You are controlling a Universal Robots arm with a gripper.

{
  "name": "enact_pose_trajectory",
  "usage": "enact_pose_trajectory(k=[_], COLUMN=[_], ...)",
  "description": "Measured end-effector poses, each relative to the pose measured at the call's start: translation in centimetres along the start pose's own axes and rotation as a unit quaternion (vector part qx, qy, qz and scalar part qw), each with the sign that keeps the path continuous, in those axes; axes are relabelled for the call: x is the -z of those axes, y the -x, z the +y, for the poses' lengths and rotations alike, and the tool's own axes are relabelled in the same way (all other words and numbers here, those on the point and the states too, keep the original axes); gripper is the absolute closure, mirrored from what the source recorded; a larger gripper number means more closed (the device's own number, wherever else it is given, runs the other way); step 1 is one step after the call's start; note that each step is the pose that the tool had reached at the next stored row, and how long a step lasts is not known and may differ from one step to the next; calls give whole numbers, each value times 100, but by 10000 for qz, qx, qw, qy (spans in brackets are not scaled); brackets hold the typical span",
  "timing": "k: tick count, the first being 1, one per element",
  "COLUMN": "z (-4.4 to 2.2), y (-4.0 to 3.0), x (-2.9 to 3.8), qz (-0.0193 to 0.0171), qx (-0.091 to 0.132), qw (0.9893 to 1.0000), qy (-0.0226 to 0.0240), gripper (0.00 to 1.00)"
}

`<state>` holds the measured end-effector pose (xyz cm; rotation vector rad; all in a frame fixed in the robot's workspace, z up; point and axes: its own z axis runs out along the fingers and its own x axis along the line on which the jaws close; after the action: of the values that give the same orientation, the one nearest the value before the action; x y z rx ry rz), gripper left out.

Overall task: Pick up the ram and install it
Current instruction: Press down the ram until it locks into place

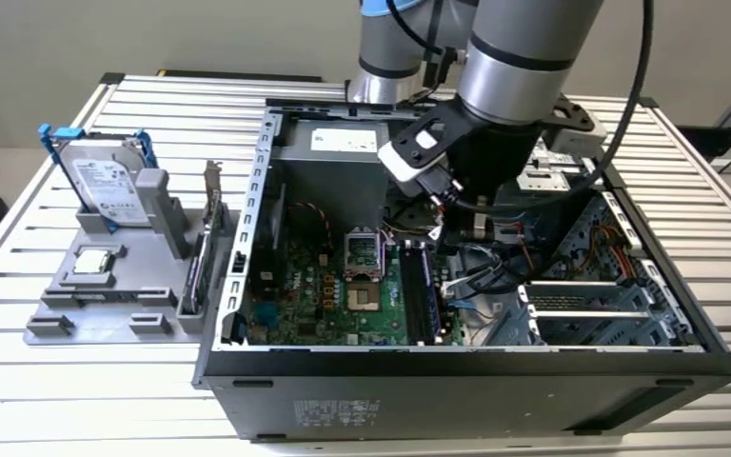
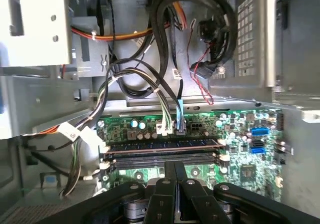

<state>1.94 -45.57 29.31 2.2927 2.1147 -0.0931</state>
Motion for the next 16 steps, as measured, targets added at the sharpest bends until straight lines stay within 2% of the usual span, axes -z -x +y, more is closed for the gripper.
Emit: enact_pose_trajectory(k=[10, 16], z=[-11, -17], y=[27, 40], x=[456, 684], qz=[0, 0], qx=[0, 0], qw=[10000, 10000], qy=[0, -1], gripper=[100, 100])
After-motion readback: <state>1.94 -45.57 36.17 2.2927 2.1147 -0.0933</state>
